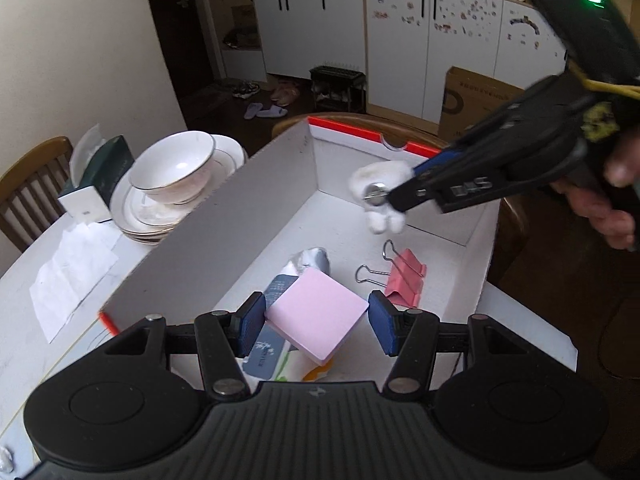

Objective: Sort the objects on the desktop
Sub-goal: 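Carry the pad and plush into the red box and release both, then withdraw both tools from the box toward the remaining snack packets, then grasp the orange-printed packet with the left tool while the right tool grasps the purple bread bag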

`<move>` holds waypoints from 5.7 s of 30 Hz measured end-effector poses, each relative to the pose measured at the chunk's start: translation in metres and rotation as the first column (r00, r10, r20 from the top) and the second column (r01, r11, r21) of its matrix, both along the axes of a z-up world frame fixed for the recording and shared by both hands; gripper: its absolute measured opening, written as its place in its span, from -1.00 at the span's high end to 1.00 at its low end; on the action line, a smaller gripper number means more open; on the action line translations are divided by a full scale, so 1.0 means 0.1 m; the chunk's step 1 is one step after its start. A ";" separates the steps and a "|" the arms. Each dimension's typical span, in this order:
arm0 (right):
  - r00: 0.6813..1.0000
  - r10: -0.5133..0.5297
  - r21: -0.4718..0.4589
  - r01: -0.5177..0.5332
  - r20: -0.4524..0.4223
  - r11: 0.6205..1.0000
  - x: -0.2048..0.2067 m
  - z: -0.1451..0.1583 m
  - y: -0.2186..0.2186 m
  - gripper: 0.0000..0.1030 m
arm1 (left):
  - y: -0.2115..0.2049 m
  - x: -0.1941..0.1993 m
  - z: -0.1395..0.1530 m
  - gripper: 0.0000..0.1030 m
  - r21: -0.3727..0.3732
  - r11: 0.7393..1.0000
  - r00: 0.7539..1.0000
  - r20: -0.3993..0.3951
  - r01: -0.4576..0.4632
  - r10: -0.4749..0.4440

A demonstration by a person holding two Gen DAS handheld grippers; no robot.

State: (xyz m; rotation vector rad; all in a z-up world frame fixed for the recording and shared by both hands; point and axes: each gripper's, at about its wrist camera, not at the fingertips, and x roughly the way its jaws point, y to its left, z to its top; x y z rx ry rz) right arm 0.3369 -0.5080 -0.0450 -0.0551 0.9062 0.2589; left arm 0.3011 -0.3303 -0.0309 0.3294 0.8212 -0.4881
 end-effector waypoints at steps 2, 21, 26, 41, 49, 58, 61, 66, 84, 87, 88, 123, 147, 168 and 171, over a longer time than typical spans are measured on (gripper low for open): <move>1.000 -0.001 -0.002 0.001 -0.019 1.000 0.09 -0.07 0.02 0.65 | -0.04 0.05 -0.05 -0.07 0.021 1.000 1.000 -0.018 -0.008 0.009; 0.990 0.047 -0.043 -0.053 -0.136 0.998 0.27 -0.38 0.26 0.63 | -0.04 0.29 -0.37 -0.07 0.084 0.995 0.982 -0.177 -0.044 0.059; 0.988 0.050 -0.052 -0.058 -0.143 0.997 0.27 -0.40 0.28 0.59 | -0.03 0.30 -0.40 -0.08 0.084 0.995 0.978 -0.199 -0.046 0.062; 0.988 0.017 -0.013 -0.019 -0.150 1.000 0.19 -0.33 0.18 0.30 | 0.10 0.26 -0.39 -0.31 0.033 0.993 0.975 -0.191 -0.112 0.116; 0.995 0.023 0.035 -0.019 -0.096 0.999 0.06 -0.13 0.07 0.00 | 0.17 0.10 -0.24 -0.42 -0.012 0.992 0.984 -0.125 -0.127 0.124; 0.998 0.050 0.078 -0.048 -0.026 0.996 -0.16 0.05 0.03 -0.28 | 0.28 -0.10 -0.03 -0.42 -0.079 0.980 0.983 -0.033 -0.181 0.179; 0.998 0.062 0.076 -0.061 -0.003 0.995 -0.22 0.10 0.05 -0.29 | 0.32 -0.16 0.05 -0.42 -0.102 0.975 0.981 -0.013 -0.196 0.195; 0.996 0.074 0.080 -0.077 0.041 0.994 -0.34 0.18 0.07 -0.58 | 0.42 -0.24 0.14 -0.42 -0.144 0.969 0.979 0.011 -0.200 0.204; 0.992 -0.022 0.149 0.003 0.125 0.989 -0.72 0.37 0.41 -0.94 | 1.06 -0.57 0.27 -0.63 -0.238 0.951 0.975 0.052 -0.196 0.214; 0.991 -0.038 0.149 0.018 0.130 0.989 -0.79 0.38 0.52 -0.96 | 1.21 -0.64 0.29 -0.67 -0.248 0.948 0.973 0.070 -0.198 0.221; 0.991 -0.042 0.149 0.022 0.131 0.989 -0.81 0.38 0.57 -0.96 | 1.27 -0.66 0.29 -0.71 -0.251 0.947 0.972 0.075 -0.198 0.223; 0.991 0.040 0.076 -0.050 0.125 0.996 -1.17 0.11 2.51 -0.96 | 3.39 -1.44 -0.11 -1.00 -0.260 0.905 0.927 0.079 -0.337 0.368; 0.997 0.076 0.025 -0.076 -0.019 0.997 -0.79 -0.51 3.05 -0.86 | 4.21 -1.12 -0.82 -1.00 -0.119 0.946 0.953 -0.022 -0.301 0.301; 0.993 0.027 0.013 -0.025 -0.116 1.000 -0.56 -0.80 3.12 -0.64 | 4.19 -0.87 -1.01 -0.74 -0.098 0.968 0.973 -0.022 -0.231 0.230; 0.992 0.028 0.016 -0.027 -0.120 1.000 -0.54 -0.81 3.14 -0.58 | 4.19 -0.87 -1.00 -0.55 -0.098 0.968 0.973 -0.009 -0.230 0.230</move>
